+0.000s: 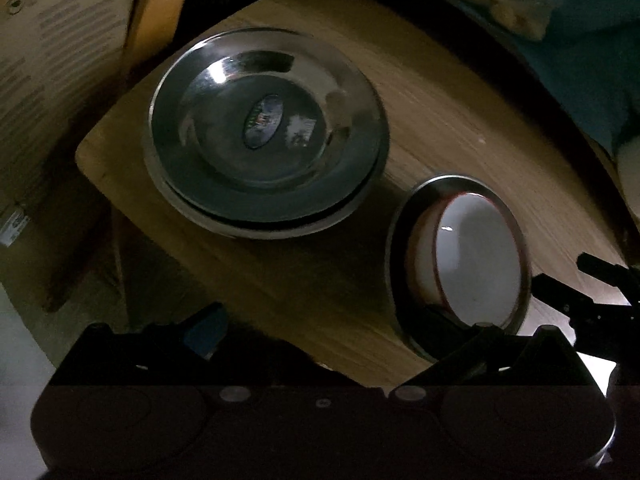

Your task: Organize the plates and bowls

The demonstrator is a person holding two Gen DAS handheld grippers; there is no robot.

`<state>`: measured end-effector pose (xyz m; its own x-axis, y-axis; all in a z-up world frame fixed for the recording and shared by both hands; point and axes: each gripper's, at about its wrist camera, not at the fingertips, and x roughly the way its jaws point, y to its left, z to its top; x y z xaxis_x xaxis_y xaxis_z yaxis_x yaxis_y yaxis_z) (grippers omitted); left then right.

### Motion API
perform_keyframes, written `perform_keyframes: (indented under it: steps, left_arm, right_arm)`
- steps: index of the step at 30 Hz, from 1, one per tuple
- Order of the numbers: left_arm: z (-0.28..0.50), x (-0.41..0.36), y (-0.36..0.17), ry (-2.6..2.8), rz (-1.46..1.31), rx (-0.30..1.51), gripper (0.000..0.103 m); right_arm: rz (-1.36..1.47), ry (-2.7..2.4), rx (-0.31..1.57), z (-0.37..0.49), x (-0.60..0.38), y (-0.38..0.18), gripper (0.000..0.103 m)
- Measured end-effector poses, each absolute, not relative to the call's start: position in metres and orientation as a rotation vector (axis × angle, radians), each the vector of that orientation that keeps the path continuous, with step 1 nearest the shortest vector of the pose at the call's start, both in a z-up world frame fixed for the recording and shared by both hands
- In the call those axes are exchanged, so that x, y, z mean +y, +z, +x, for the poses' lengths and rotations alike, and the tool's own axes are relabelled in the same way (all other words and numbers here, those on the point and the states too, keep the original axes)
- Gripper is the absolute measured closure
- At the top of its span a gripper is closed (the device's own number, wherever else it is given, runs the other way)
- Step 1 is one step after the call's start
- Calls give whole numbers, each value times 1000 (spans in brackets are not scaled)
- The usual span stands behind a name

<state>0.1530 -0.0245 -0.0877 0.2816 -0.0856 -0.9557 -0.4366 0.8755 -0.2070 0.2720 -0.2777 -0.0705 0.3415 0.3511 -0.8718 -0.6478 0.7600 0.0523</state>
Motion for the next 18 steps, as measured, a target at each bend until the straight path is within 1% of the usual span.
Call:
perform_keyframes:
  steps: [11, 18]
  left_arm:
    - [156, -32, -97, 359, -492, 1269, 1]
    - [161, -37, -95, 382, -448, 1274, 1]
  right_arm:
    - [-358, 734, 1042, 287, -273, -67, 0]
    - [-360, 778, 1058, 286, -268, -68, 0]
